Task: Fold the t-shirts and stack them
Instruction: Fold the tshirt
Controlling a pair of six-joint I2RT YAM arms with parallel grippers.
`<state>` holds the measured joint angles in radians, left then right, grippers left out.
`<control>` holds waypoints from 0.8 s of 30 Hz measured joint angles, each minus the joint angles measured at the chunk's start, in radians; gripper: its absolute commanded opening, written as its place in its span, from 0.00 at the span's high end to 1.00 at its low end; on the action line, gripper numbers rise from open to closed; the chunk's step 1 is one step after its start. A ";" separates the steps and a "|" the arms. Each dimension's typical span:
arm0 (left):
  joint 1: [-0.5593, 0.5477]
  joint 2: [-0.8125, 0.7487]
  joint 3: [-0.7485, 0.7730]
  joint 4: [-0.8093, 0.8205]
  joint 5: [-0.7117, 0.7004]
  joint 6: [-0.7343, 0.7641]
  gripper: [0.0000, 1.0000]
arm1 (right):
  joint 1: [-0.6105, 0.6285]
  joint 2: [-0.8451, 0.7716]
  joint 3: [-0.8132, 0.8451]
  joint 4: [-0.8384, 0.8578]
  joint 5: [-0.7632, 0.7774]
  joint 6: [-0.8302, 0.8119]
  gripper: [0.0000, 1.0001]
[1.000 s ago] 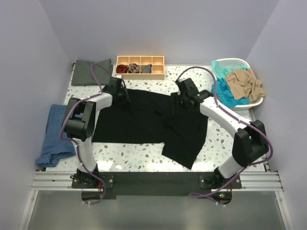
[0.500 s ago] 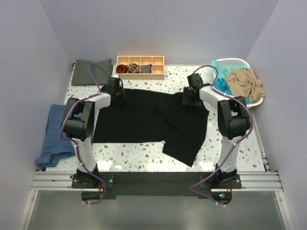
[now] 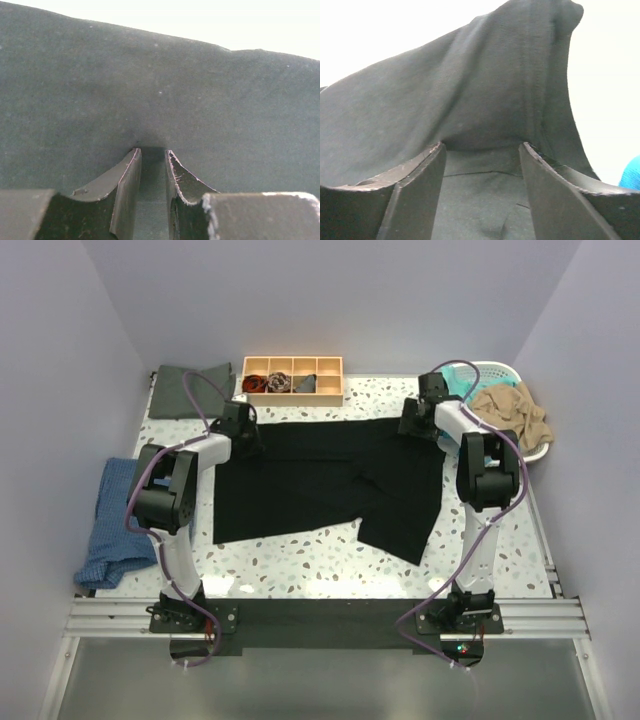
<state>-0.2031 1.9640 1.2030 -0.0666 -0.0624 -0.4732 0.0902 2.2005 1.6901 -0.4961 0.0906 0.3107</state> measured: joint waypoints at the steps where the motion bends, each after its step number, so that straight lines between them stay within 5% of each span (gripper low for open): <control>1: 0.000 0.000 -0.001 0.004 0.006 0.006 0.69 | -0.001 0.000 0.000 0.005 -0.018 -0.009 0.32; 7: 0.000 -0.028 -0.022 0.058 0.072 0.036 0.68 | -0.006 -0.056 -0.061 0.064 -0.142 -0.048 0.27; 15: -0.072 -0.293 -0.058 0.081 0.033 0.042 0.64 | -0.005 -0.431 -0.219 0.071 -0.183 -0.049 0.25; 24: -0.179 -0.660 -0.616 0.046 -0.034 -0.118 0.58 | 0.016 -0.857 -0.732 -0.010 -0.154 0.039 0.26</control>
<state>-0.3824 1.3037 0.5873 -0.0208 -0.0963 -0.5915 0.1066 1.3437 0.9581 -0.5060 -0.0639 0.3496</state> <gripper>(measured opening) 0.423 0.747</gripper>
